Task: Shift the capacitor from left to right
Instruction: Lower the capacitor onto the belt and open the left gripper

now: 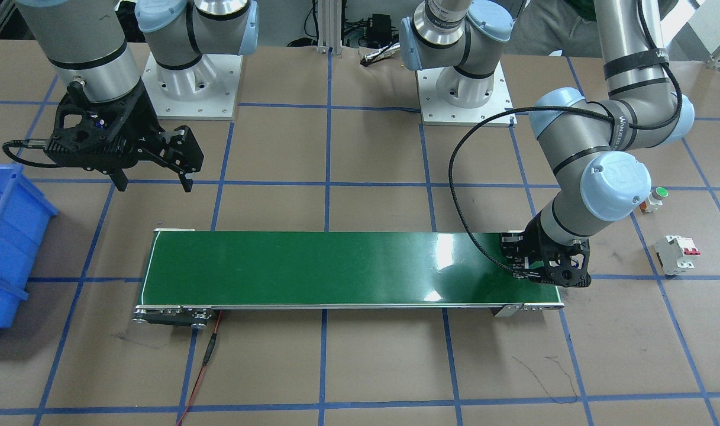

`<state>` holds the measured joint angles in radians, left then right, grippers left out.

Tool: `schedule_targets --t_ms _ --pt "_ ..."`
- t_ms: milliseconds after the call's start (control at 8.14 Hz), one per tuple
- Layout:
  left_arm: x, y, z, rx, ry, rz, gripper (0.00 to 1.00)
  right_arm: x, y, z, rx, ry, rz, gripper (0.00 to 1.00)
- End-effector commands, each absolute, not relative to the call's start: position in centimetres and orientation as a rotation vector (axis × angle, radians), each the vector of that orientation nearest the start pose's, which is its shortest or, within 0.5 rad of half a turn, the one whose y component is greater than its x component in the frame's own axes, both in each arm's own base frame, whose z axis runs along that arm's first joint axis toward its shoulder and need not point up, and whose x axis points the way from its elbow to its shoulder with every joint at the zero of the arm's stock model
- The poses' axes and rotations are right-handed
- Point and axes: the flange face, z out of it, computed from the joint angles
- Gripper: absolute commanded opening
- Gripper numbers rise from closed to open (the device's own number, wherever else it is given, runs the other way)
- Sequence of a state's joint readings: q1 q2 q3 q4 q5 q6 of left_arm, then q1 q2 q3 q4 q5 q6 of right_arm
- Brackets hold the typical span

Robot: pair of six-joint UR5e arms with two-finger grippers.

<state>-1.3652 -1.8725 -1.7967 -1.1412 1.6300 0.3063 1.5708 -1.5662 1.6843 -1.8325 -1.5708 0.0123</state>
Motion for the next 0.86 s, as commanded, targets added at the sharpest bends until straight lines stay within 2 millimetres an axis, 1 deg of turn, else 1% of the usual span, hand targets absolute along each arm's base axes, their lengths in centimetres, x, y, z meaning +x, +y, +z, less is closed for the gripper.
schedule_targets --t_ms 0,123,246,368,491,614,737 --pt "-1.1 -57.0 25.6 0.164 3.102 0.182 0.39 13.3 -50.4 45.7 0.019 3.133 -0.224 1.00" --pt "-1.0 -57.1 25.4 0.162 3.102 0.173 0.51 13.3 -50.4 45.7 0.019 3.133 -0.224 1.00" --pt "-1.0 -57.1 25.5 0.159 3.101 0.171 0.74 13.3 -50.4 45.7 0.019 3.132 -0.226 1.00" --pt "-1.0 -57.2 25.5 0.157 3.102 0.165 1.00 13.3 -50.4 45.7 0.019 3.132 -0.226 1.00" --pt "-0.9 -57.1 26.1 0.159 3.090 0.165 1.00 13.3 -50.5 45.8 0.022 3.132 -0.229 1.00" --pt "-1.0 -57.1 27.3 0.160 3.087 0.140 1.00 13.3 -50.5 45.7 0.022 3.133 -0.226 1.00" --pt "-1.0 -56.8 29.2 0.154 3.081 0.092 1.00 13.3 -50.5 45.7 0.019 3.132 -0.229 1.00"
